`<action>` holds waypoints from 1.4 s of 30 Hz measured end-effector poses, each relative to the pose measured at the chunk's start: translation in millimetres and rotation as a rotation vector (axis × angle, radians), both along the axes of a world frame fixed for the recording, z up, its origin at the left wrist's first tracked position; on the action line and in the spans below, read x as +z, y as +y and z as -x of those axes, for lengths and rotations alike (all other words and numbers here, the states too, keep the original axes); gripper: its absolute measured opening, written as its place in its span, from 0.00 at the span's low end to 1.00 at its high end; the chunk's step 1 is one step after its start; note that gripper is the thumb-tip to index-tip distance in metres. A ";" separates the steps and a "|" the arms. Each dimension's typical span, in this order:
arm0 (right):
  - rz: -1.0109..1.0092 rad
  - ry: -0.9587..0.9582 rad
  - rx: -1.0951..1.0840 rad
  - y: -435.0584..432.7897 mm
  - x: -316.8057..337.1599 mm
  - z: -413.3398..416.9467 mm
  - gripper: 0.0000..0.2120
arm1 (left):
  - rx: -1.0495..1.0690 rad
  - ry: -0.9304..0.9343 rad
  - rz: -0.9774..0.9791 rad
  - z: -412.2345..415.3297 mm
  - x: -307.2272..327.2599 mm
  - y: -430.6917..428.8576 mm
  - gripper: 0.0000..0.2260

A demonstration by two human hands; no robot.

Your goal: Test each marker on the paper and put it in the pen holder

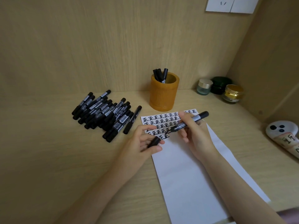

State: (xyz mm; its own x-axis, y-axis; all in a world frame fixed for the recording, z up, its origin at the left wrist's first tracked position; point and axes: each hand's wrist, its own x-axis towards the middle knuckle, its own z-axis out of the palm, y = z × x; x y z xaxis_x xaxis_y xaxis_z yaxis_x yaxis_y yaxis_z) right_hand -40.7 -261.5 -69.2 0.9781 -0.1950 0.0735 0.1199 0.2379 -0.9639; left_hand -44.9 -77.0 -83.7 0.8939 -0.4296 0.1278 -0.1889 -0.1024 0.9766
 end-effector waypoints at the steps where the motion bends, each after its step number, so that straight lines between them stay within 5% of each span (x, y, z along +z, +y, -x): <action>1: 0.027 0.009 0.001 1.1 -0.4 0.5 0.17 | 0.000 0.010 0.014 -0.1 0.6 0.0 0.22; 13: 0.284 -0.053 0.135 15.2 -1.7 7.6 0.14 | -0.005 0.002 -0.001 2.7 1.2 -4.4 0.19; 35: 0.223 -0.075 0.051 25.4 0.6 3.5 0.16 | 0.162 -0.072 0.126 0.5 -1.5 -6.5 0.07; 39: 0.237 -0.050 -0.122 23.5 0.5 -0.2 0.18 | 0.215 -0.125 0.094 -1.3 1.0 -5.4 0.06; 42: 0.674 -0.280 -0.375 11.2 3.2 0.8 0.12 | 0.266 -0.178 0.049 -1.1 2.4 -2.5 0.05</action>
State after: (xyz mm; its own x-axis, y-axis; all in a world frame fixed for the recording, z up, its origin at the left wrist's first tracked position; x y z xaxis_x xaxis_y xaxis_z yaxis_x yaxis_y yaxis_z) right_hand -41.5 -250.3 -66.0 0.7850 -0.3316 0.5232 0.3335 -0.4856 -0.8081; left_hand -43.8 -79.5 -81.3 0.9359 -0.1733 0.3067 -0.3297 -0.1246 0.9358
